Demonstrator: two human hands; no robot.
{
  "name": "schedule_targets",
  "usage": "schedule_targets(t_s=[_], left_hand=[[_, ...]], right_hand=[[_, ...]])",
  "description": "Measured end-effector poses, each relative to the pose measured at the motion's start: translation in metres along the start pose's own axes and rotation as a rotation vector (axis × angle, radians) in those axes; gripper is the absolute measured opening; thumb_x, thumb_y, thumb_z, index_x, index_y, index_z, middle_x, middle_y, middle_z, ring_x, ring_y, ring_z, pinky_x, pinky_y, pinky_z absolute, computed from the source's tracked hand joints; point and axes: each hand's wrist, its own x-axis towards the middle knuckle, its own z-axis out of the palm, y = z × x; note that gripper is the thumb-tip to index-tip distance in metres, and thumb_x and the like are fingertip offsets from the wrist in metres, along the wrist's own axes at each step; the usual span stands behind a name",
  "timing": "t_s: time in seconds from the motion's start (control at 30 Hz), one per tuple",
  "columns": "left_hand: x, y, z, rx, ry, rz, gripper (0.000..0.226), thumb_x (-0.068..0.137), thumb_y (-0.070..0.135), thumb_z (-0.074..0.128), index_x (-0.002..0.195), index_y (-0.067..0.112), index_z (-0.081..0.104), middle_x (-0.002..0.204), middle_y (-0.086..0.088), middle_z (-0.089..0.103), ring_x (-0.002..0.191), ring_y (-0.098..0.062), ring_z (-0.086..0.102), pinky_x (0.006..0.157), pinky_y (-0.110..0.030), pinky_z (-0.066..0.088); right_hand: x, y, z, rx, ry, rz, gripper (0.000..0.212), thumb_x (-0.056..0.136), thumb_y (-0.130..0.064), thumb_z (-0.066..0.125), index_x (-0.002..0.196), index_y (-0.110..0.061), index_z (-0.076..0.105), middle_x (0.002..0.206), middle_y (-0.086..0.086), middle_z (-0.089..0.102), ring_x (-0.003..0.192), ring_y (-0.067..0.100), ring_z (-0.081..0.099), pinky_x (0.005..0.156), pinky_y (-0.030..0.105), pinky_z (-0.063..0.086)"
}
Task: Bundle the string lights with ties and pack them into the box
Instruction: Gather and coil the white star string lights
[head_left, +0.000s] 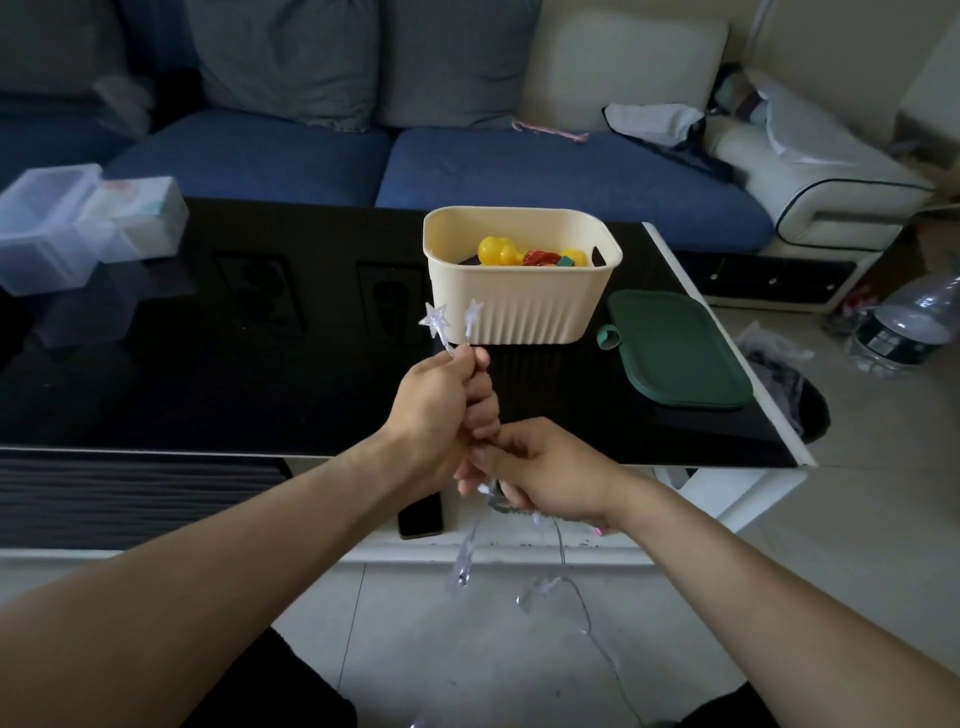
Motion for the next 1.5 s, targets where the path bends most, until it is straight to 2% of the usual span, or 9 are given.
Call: schedule_targets(t_s=[0.33, 0.43, 0.67, 0.83, 0.9, 1.0, 1.13, 1.27, 1.5], left_hand=[[0.001, 0.003, -0.003, 0.0, -0.016, 0.01, 0.029, 0.105, 0.019, 0.028, 0.079, 0.015, 0.04, 0.05, 0.004, 0.019, 0.038, -0.009, 0.014, 0.04, -0.018, 0.013], [0.003, 0.003, -0.007, 0.028, 0.047, 0.038, 0.03, 0.104, 0.016, 0.029, 0.079, 0.014, 0.044, 0.045, 0.005, 0.021, 0.035, -0.008, 0.015, 0.039, -0.016, 0.013], [0.004, 0.0, -0.012, 0.026, 0.131, 0.107, 0.031, 0.102, 0.007, 0.027, 0.075, 0.017, 0.039, 0.046, 0.004, 0.022, 0.035, -0.009, 0.015, 0.042, -0.018, 0.011], [0.003, 0.001, -0.017, 0.036, 0.165, 0.133, 0.03, 0.101, 0.006, 0.026, 0.077, 0.016, 0.041, 0.047, 0.004, 0.023, 0.036, -0.009, 0.016, 0.039, -0.016, 0.014], [0.003, 0.0, -0.019, 0.044, 0.186, 0.139, 0.031, 0.104, 0.009, 0.026, 0.078, 0.016, 0.041, 0.047, 0.004, 0.024, 0.036, -0.01, 0.017, 0.039, -0.017, 0.014], [0.003, 0.002, -0.021, 0.042, 0.202, 0.149, 0.032, 0.107, 0.015, 0.028, 0.078, 0.016, 0.042, 0.046, 0.005, 0.024, 0.036, -0.009, 0.017, 0.039, -0.017, 0.014], [0.003, 0.007, -0.027, 0.047, 0.249, 0.175, 0.032, 0.108, 0.017, 0.026, 0.08, 0.016, 0.042, 0.047, 0.005, 0.025, 0.036, -0.009, 0.019, 0.039, -0.016, 0.015], [0.003, 0.005, -0.029, 0.05, 0.237, 0.156, 0.033, 0.108, 0.018, 0.026, 0.08, 0.015, 0.042, 0.046, 0.005, 0.025, 0.036, -0.008, 0.019, 0.039, -0.016, 0.015], [0.001, -0.009, -0.014, 0.117, 0.176, 0.128, 0.031, 0.109, 0.02, 0.028, 0.081, 0.014, 0.042, 0.045, 0.006, 0.027, 0.037, -0.009, 0.02, 0.039, -0.017, 0.017]], right_hand=[[0.002, 0.01, -0.009, 0.061, -0.031, 0.044, 0.016, 0.093, -0.023, 0.072, 0.105, -0.013, 0.072, 0.087, 0.0, 0.065, 0.059, 0.01, 0.05, 0.05, 0.018, 0.04], [0.002, 0.016, -0.014, 0.172, 0.068, 0.049, 0.043, 0.08, -0.009, 0.083, 0.119, -0.016, 0.065, 0.112, 0.004, 0.066, 0.063, 0.01, 0.058, 0.055, 0.021, 0.047], [0.001, 0.02, -0.019, 0.187, 0.242, -0.089, 0.032, 0.071, 0.004, 0.085, 0.094, -0.013, 0.07, 0.087, 0.004, 0.071, 0.068, 0.006, 0.066, 0.071, 0.022, 0.056], [0.0, 0.022, -0.018, -0.144, 0.153, 0.006, 0.038, 0.07, -0.01, 0.091, 0.097, -0.026, 0.07, 0.091, 0.001, 0.071, 0.077, 0.013, 0.071, 0.075, 0.033, 0.062], [0.001, 0.026, -0.02, -0.222, 0.101, 0.014, 0.034, 0.072, -0.01, 0.089, 0.095, -0.027, 0.07, 0.099, -0.001, 0.065, 0.08, 0.011, 0.068, 0.067, 0.028, 0.061], [0.003, 0.032, -0.022, -0.269, 0.01, 0.085, 0.025, 0.079, -0.003, 0.081, 0.093, -0.021, 0.069, 0.095, 0.0, 0.064, 0.071, 0.007, 0.066, 0.058, 0.025, 0.057], [-0.006, 0.033, -0.052, -0.363, -0.151, 0.297, 0.024, 0.08, -0.017, 0.085, 0.098, -0.011, 0.07, 0.084, 0.008, 0.076, 0.071, 0.017, 0.073, 0.067, 0.03, 0.06], [-0.025, 0.038, -0.098, -0.27, 0.062, 0.24, 0.026, 0.072, -0.022, 0.088, 0.09, -0.009, 0.073, 0.079, 0.008, 0.076, 0.074, 0.02, 0.071, 0.068, 0.025, 0.055], [-0.03, 0.051, -0.106, -0.223, 0.326, 0.065, 0.014, 0.08, -0.018, 0.081, 0.085, -0.01, 0.071, 0.076, 0.008, 0.074, 0.073, 0.027, 0.072, 0.076, 0.043, 0.062]])
